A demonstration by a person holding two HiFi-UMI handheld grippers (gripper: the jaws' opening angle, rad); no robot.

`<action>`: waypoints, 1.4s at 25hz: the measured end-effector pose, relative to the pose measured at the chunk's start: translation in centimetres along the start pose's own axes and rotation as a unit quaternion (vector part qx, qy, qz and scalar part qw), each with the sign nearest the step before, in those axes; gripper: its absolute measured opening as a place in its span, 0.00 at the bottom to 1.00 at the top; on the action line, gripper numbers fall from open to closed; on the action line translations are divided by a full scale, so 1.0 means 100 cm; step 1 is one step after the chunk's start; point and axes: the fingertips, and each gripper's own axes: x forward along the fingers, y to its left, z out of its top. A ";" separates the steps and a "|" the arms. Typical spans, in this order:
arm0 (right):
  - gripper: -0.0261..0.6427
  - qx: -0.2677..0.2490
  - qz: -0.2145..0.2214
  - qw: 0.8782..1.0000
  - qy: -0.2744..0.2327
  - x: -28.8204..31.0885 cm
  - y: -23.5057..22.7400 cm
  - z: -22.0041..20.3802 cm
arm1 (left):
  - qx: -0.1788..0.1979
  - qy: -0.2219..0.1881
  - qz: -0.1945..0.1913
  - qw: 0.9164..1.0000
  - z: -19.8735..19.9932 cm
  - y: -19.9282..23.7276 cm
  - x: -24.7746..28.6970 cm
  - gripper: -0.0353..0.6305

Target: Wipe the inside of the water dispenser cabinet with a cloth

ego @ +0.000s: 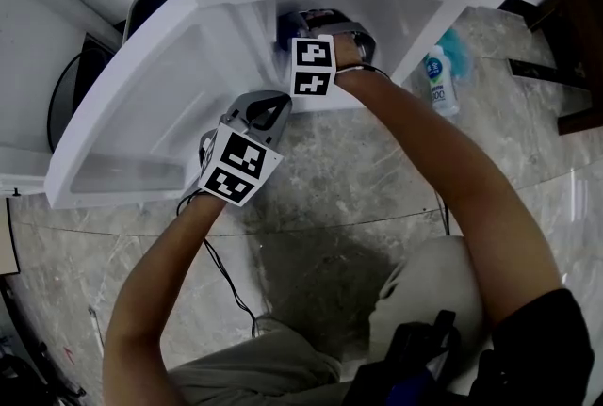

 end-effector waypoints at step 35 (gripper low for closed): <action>0.26 0.473 -0.298 0.747 -0.358 -0.173 -0.189 0.039 | 0.028 -0.001 0.024 0.999 0.037 -0.005 -0.027 0.06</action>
